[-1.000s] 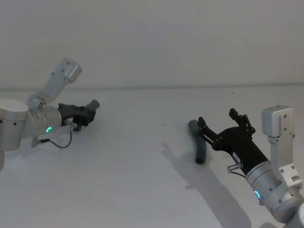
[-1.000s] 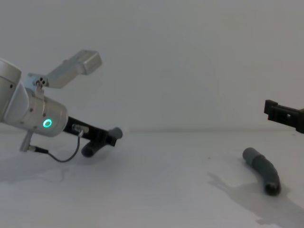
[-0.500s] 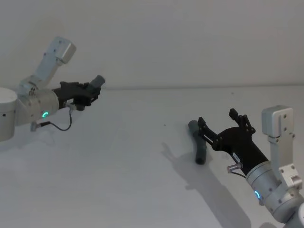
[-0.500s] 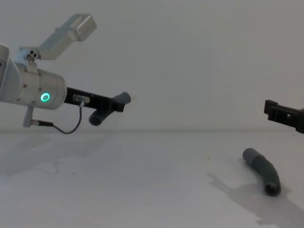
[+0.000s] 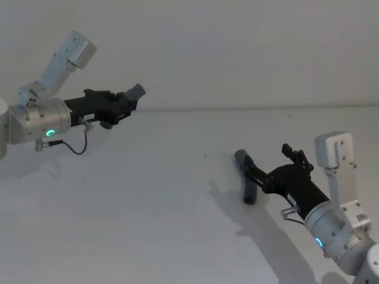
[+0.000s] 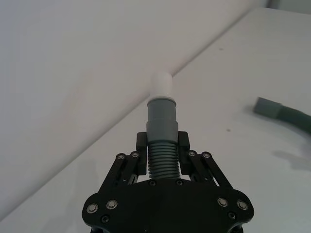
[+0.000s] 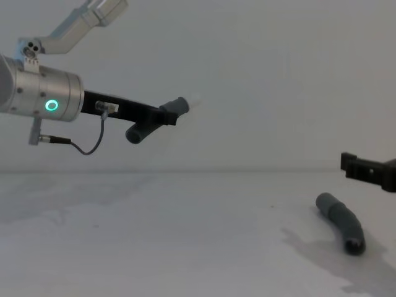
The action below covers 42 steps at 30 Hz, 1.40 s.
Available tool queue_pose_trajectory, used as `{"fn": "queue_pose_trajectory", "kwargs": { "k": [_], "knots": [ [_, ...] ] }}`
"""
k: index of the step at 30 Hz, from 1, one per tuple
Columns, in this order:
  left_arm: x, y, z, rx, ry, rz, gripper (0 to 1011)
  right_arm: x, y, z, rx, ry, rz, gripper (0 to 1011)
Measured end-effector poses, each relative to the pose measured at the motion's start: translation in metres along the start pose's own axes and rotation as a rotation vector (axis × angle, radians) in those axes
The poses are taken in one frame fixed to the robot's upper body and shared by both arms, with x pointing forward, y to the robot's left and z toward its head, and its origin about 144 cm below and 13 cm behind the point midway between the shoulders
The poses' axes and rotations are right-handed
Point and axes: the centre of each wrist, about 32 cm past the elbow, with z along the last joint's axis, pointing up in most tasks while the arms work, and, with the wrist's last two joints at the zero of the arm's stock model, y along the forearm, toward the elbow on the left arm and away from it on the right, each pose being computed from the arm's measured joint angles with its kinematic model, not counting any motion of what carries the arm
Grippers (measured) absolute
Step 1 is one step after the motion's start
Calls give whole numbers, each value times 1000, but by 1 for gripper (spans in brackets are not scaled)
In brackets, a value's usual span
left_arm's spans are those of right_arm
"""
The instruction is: Use both hands to pick up one end of the pipe from the table, align the ends, and insert them.
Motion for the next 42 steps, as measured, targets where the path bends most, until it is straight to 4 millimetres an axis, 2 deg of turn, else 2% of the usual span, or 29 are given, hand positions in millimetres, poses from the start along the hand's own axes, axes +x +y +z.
{"fn": "queue_pose_trajectory", "kwargs": {
  "k": [14, 22, 31, 42],
  "knots": [
    [19, 4, 13, 8, -142, -197, 331, 9, 20, 6, -199, 21, -6, 1000],
    [29, 6, 17, 6, -264, -291, 331, 15, 36, 24, -300, 37, 26, 1000],
    [37, 11, 12, -9, -402, -366, 331, 20, 52, 43, -385, 36, 61, 1000],
    [36, 15, 4, -25, -483, -398, 331, 22, 59, 50, -430, 34, 72, 1000]
  ]
}}
